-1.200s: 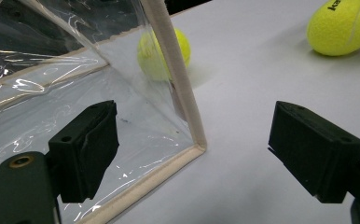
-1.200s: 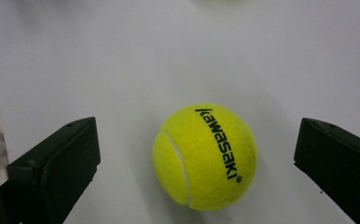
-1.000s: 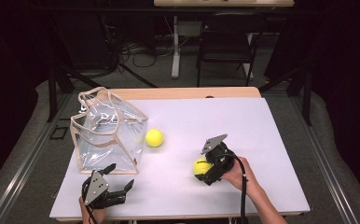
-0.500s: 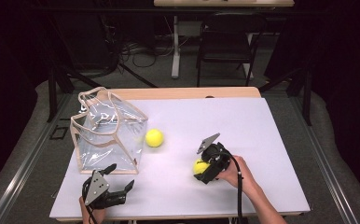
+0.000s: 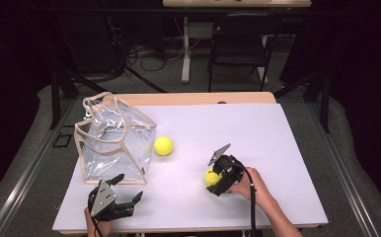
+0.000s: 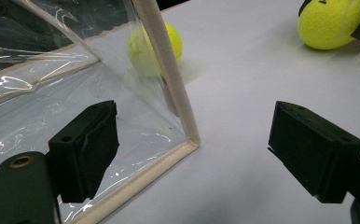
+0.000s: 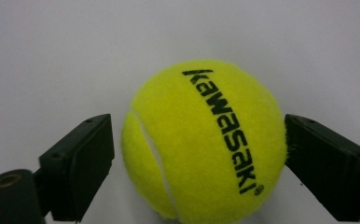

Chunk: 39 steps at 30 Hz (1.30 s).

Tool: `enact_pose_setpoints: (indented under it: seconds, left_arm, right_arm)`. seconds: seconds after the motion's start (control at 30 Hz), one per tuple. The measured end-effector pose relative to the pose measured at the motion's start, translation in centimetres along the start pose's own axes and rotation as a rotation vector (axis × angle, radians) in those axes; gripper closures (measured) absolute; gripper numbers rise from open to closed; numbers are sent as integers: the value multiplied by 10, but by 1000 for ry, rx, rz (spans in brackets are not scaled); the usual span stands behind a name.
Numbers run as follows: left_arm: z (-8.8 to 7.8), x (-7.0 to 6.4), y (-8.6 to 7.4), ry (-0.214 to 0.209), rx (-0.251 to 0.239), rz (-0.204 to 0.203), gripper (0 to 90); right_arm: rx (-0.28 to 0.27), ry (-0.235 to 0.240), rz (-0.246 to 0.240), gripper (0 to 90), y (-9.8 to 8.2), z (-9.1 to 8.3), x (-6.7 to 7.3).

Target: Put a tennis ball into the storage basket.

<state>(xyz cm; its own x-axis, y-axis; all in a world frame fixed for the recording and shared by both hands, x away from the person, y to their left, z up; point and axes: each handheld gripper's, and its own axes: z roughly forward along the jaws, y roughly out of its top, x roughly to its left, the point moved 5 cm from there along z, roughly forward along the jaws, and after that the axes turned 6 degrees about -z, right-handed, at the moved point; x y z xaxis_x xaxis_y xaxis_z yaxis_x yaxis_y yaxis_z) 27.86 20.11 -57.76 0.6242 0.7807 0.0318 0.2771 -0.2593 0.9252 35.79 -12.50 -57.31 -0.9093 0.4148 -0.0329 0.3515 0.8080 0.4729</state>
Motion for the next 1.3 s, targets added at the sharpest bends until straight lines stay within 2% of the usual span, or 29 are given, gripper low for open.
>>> enact_pose_setpoints:
  seconds: [0.13,0.2,0.27,0.63,1.3]
  left_arm:
    - [1,0,-1,-9,9,-2,158]
    - [2,0,-1,-13,11,-4,158]
    - [2,-1,-1,-14,10,-6,158]
    - [2,-1,-1,-18,8,-7,158]
    - [0,-1,0,-9,-2,-5,158]
  right_arm:
    - [16,-1,5,147,-1,2,0]
    - [27,-6,11,215,-3,5,-1]
    - [25,8,15,243,-3,7,-1]
    - [20,-4,9,255,-2,6,-1]
    - [-11,-33,-10,256,6,-7,2]
